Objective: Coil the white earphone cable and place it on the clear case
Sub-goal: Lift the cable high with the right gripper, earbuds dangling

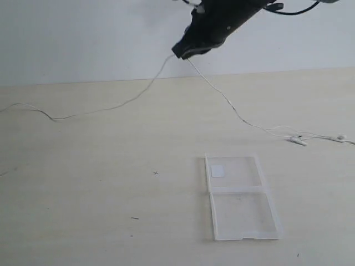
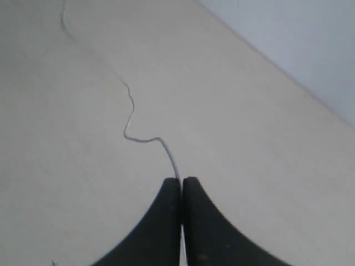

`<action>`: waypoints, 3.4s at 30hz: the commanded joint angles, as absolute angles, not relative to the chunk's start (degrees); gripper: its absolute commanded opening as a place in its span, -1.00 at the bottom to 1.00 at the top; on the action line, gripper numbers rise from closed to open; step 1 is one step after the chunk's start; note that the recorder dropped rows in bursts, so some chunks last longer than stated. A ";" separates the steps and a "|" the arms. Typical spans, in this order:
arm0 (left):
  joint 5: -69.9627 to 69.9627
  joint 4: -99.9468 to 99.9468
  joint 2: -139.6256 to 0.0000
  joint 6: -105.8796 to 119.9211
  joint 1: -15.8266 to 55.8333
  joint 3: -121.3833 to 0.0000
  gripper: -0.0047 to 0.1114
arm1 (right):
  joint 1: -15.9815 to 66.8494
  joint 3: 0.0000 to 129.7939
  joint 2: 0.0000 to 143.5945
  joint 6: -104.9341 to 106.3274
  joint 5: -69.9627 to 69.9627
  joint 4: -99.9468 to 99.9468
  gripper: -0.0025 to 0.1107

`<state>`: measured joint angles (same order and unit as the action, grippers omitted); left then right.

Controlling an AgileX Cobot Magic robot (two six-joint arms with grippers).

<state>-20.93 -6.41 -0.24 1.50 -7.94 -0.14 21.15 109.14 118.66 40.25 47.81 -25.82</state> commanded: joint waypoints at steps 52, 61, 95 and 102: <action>-20.20 -6.30 0.00 1.31 -8.06 0.00 -0.92 | 20.88 109.07 87.71 63.56 45.67 -60.57 -0.96; -11.54 -6.30 0.00 1.31 -8.06 0.00 -0.92 | 20.88 109.07 87.71 65.46 45.46 -63.00 -0.96; 4.21 -12.82 -6.93 -13.43 -0.45 -11.81 -0.92 | 20.88 109.07 86.56 69.47 44.33 -74.14 -0.96; 9.70 1.05 -22.90 -14.09 13.36 -16.10 -0.92 | 20.88 109.07 86.46 72.84 43.53 -78.42 -0.96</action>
<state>7.51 -3.58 -16.85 -13.52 8.84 -14.95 21.15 109.14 86.88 71.91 44.15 -77.23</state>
